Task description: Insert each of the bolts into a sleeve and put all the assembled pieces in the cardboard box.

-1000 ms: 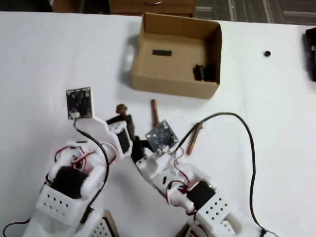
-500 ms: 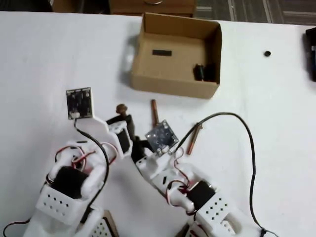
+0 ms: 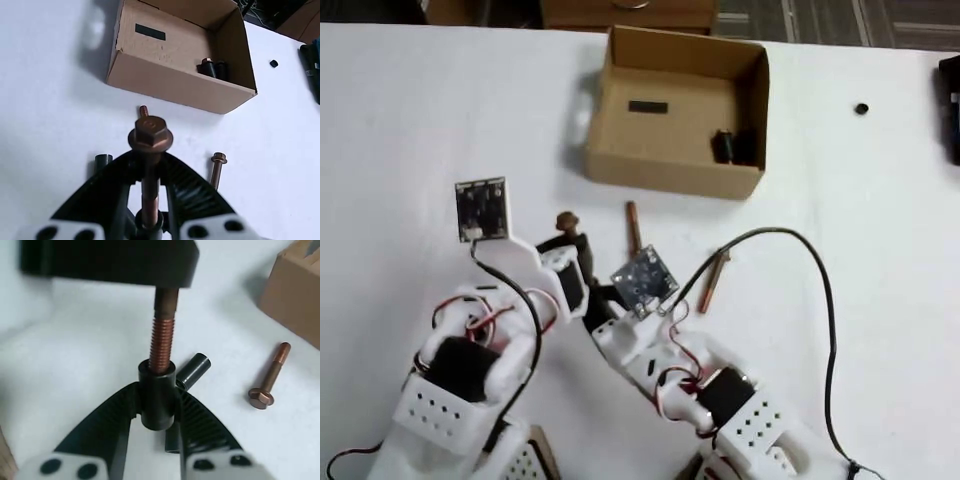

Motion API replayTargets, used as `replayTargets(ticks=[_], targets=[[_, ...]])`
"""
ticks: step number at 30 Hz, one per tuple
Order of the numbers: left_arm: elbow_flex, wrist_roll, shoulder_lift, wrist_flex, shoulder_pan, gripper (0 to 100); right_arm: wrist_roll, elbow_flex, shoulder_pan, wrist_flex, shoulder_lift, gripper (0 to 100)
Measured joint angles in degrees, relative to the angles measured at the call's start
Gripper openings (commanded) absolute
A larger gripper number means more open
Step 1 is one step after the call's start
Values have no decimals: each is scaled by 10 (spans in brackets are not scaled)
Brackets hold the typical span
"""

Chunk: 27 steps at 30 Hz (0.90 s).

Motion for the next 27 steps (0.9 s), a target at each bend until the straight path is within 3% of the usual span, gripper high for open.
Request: replayTargets(ticks=[4, 10, 19, 27], targets=[[31, -6, 0, 0, 2, 41, 0, 0, 6, 0, 0, 20], [42, -49, 0, 0, 1, 163, 0, 0, 9, 0, 0, 20], [45, -50, 0, 0, 2, 186, 0, 0, 11, 0, 0, 20], [45, -50, 0, 0, 21, 386, 0, 0, 11, 0, 0, 20]])
